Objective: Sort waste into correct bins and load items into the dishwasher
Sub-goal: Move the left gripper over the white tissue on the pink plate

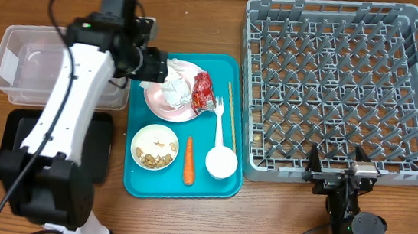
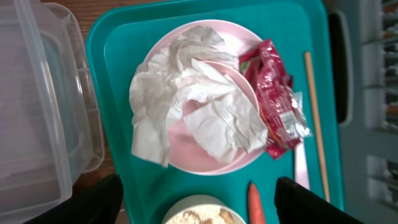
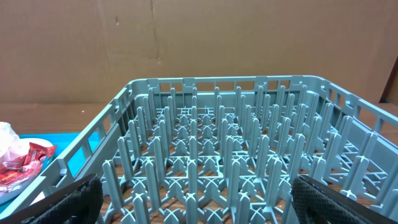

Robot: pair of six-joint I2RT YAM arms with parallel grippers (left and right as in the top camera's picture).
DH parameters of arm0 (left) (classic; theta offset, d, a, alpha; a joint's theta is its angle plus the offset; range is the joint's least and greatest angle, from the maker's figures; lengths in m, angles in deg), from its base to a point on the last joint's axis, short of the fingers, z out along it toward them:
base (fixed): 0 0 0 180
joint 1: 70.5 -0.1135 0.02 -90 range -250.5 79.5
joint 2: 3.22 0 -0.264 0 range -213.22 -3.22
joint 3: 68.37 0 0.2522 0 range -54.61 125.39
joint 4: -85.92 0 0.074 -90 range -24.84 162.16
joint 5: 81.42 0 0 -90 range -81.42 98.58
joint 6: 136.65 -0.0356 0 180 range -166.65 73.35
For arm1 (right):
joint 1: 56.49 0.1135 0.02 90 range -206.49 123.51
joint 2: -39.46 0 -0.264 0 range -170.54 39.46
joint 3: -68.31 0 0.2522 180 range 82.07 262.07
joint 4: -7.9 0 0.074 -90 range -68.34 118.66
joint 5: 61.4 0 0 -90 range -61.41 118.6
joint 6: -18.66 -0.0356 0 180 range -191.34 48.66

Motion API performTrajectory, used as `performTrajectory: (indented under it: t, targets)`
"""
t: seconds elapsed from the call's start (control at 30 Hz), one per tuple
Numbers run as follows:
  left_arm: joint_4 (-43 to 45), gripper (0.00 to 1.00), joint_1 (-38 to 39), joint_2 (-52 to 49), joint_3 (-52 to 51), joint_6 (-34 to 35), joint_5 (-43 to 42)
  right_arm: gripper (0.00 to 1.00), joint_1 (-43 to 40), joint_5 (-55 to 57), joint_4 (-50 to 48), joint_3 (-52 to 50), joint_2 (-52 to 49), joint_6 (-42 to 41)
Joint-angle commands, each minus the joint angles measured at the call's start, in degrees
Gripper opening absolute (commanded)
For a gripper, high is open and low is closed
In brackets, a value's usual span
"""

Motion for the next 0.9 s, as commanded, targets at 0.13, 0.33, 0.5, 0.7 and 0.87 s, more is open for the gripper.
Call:
performTrajectory:
  t: [0.13,0.33,0.5,0.7,0.87]
  targets:
    - [2.3,0.79,4.7,-4.9,1.2,4.3,14.1,1.0,-0.2,-0.1,-0.4,-0.6,0.6,0.0]
    - [3.4,0.75,4.4,-8.0,1.2,4.7,14.1,1.0,-0.2,-0.1,-0.4,-0.6,0.6,0.0]
    - [4.1,0.72,4.2,-10.6,1.2,4.7,14.1,1.0,-0.2,-0.1,-0.4,-0.6,0.6,0.0]
    - [4.4,0.71,4.1,-13.1,1.2,4.6,14.1,1.0,-0.2,-0.1,-0.4,-0.6,0.6,0.0]
    - [5.0,0.66,3.7,-13.6,1.2,4.7,14.8,1.0,-0.2,-0.1,-0.4,-0.6,0.6,0.0]
